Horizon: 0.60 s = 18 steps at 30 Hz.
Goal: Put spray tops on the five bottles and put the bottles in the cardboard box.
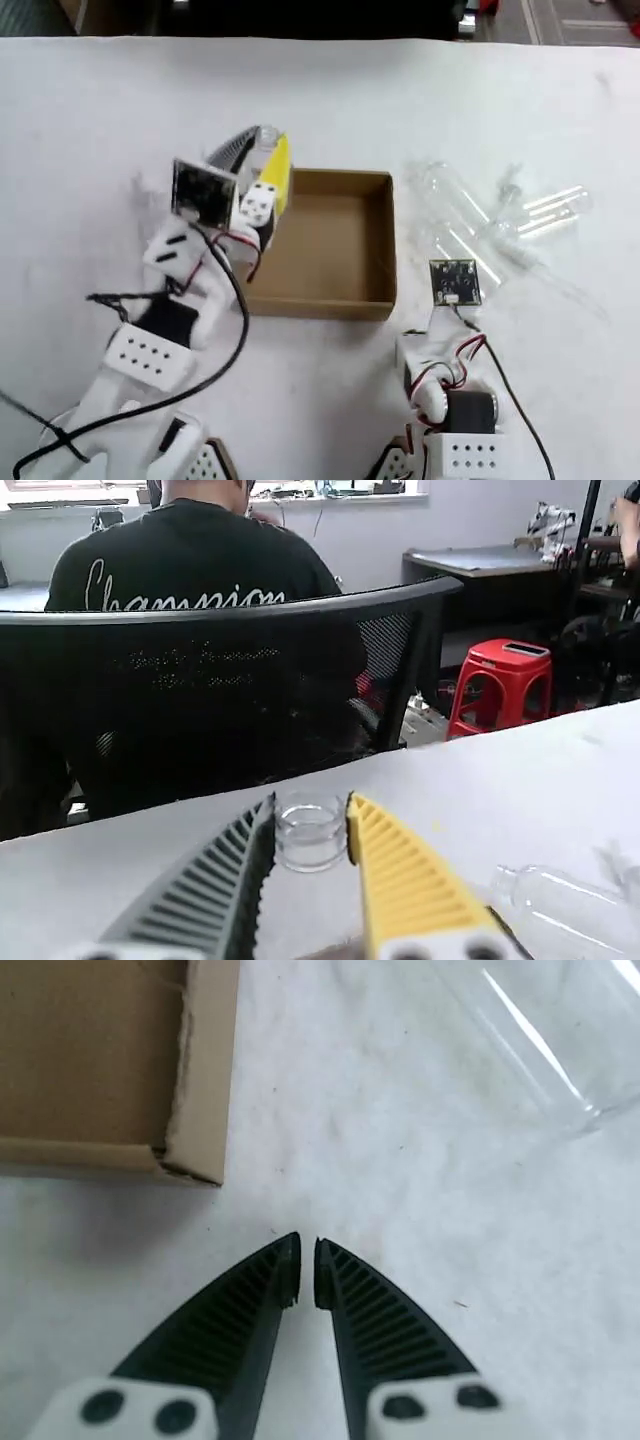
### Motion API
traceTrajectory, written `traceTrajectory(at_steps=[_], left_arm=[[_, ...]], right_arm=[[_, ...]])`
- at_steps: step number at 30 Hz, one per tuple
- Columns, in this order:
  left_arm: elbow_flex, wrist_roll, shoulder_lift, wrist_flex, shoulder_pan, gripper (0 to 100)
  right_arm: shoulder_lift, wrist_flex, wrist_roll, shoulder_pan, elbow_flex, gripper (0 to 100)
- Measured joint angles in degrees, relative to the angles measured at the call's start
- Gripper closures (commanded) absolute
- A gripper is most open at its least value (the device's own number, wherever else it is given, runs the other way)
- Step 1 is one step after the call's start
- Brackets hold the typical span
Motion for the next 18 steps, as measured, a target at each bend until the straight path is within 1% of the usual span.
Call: traceTrajectory(at_steps=[3, 6, 10, 13, 18], left_arm=[[3.34, 3.78, 0.0, -7.12, 0.18, 98], [2.37, 5.89, 3.52, -11.08, 0.18, 98], [-3.52, 5.98, 16.7, -12.13, 0.0, 98], [-5.36, 5.98, 26.46, -12.57, -0.7, 98], [-5.54, 5.98, 29.63, -13.54, -0.79, 98]], right_arm=[[0.0, 0.0, 0.0, 0.0, 0.0, 98.3], [0.0, 0.0, 0.0, 0.0, 0.0, 98.3], [0.0, 0.0, 0.0, 0.0, 0.0, 98.3], [0.0, 0.0, 0.0, 0.0, 0.0, 98.3], [0.0, 0.0, 0.0, 0.0, 0.0, 98.3]])
